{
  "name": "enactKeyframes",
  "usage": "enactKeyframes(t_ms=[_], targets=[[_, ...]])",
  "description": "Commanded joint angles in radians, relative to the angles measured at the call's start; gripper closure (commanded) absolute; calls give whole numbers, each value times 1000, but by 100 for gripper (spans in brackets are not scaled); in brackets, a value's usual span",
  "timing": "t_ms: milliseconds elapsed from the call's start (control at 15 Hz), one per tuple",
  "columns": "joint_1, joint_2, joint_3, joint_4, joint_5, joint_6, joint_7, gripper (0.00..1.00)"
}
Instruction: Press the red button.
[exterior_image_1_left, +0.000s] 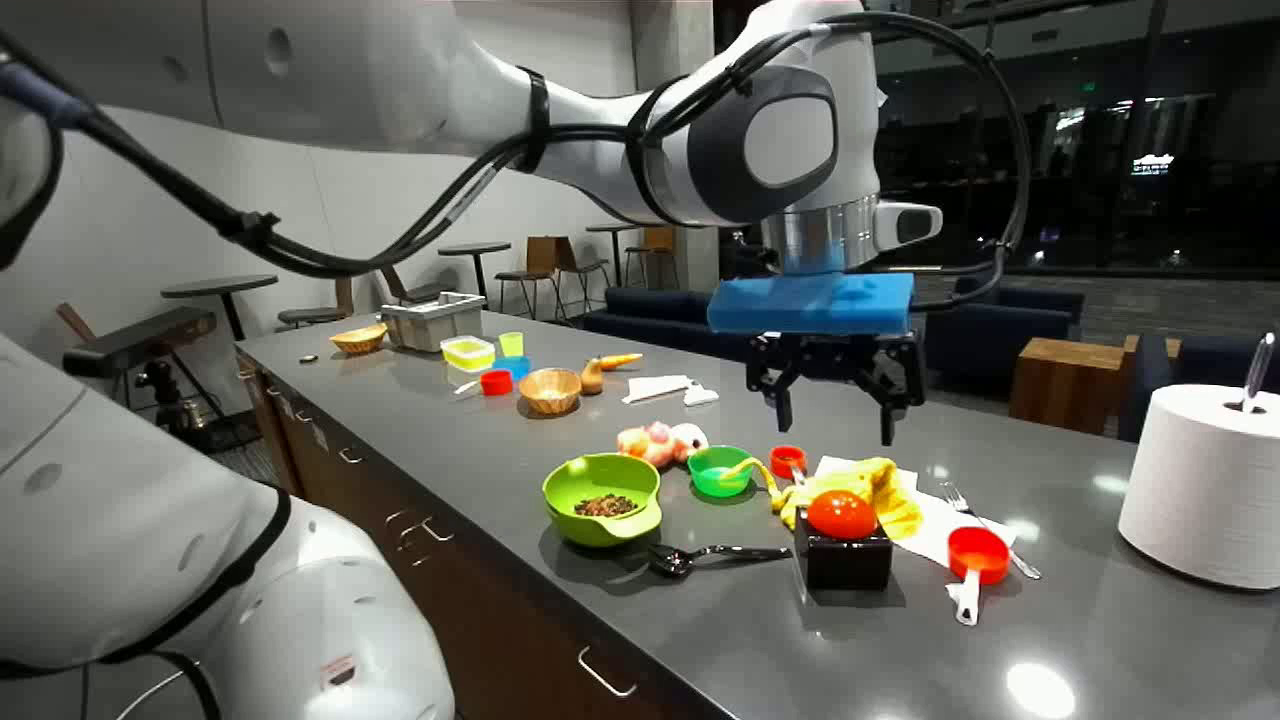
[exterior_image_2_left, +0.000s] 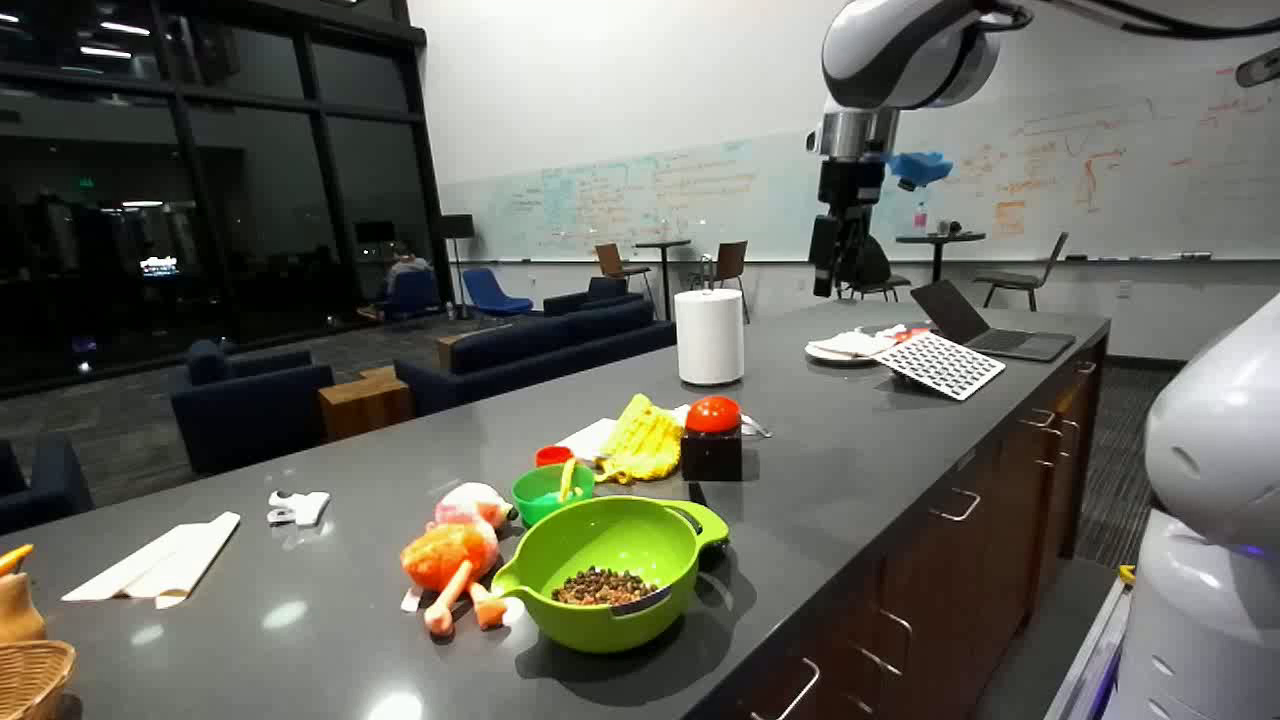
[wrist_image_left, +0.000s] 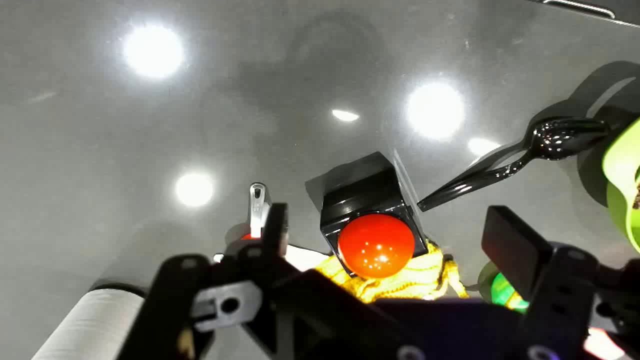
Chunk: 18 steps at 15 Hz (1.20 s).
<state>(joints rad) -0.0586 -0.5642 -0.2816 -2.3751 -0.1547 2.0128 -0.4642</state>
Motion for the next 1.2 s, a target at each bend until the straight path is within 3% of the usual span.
enactKeyframes(t_ms=[0, 667, 1133], targets=[[-12, 2, 10, 3, 7, -2, -6, 0], [2, 36, 6, -2, 10, 11, -35, 0], [59, 204, -33, 92, 161, 9, -252, 0]])
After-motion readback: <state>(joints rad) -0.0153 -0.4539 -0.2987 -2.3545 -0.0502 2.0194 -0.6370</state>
